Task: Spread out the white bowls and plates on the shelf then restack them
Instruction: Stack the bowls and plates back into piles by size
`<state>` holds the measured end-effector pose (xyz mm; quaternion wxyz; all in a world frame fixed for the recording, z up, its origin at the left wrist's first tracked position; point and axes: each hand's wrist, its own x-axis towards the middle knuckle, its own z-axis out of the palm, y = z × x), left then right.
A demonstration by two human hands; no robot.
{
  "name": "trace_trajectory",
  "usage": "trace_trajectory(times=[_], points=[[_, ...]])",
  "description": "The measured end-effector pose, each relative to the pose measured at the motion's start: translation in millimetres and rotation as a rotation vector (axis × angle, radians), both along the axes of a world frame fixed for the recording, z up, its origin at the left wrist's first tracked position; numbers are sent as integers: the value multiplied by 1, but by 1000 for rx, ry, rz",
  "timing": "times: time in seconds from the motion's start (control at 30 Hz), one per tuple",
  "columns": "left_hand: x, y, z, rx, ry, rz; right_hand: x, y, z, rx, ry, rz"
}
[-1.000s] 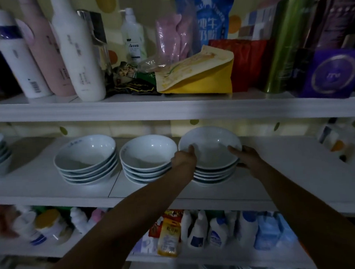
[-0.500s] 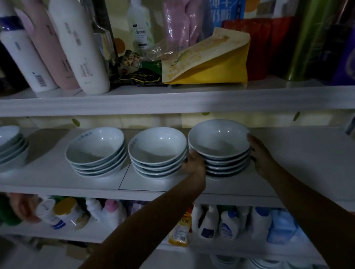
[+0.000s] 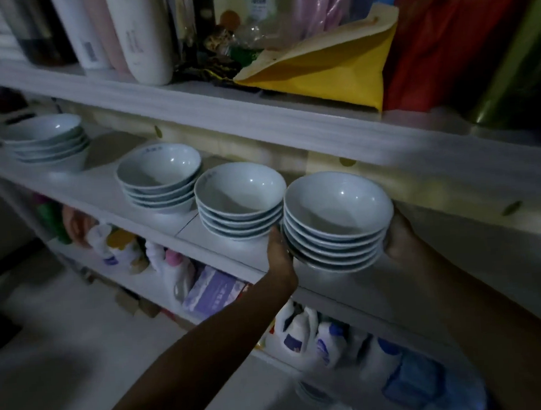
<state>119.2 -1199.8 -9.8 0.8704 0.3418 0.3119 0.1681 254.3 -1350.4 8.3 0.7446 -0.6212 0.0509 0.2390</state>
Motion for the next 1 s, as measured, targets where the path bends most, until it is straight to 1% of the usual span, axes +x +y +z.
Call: trace_trajectory(times=[0.07,0.17,0.33,0.43,0.57,0.77,1.0], points=[[-1,-11,0,22,12,39,9,-3,0,-21,-5,35],[-3,-25,-11,45,39,107,19,-8,-2,-40,45,71],[-15,-37,-18,25,35,125,21,-9,-8,-76,29,69],[-22,-42,-16,60,46,111,21,-14,-14,-80,20,49],[-32,-44,-11,102,109,67,12,-19,-17,-44,40,31],[-43,-44,-12,248,185,-9,3,-29,-23,-55,20,-19],[-47,-43,-12,251,179,-28,-8,-36,-24,-51,4,-62]])
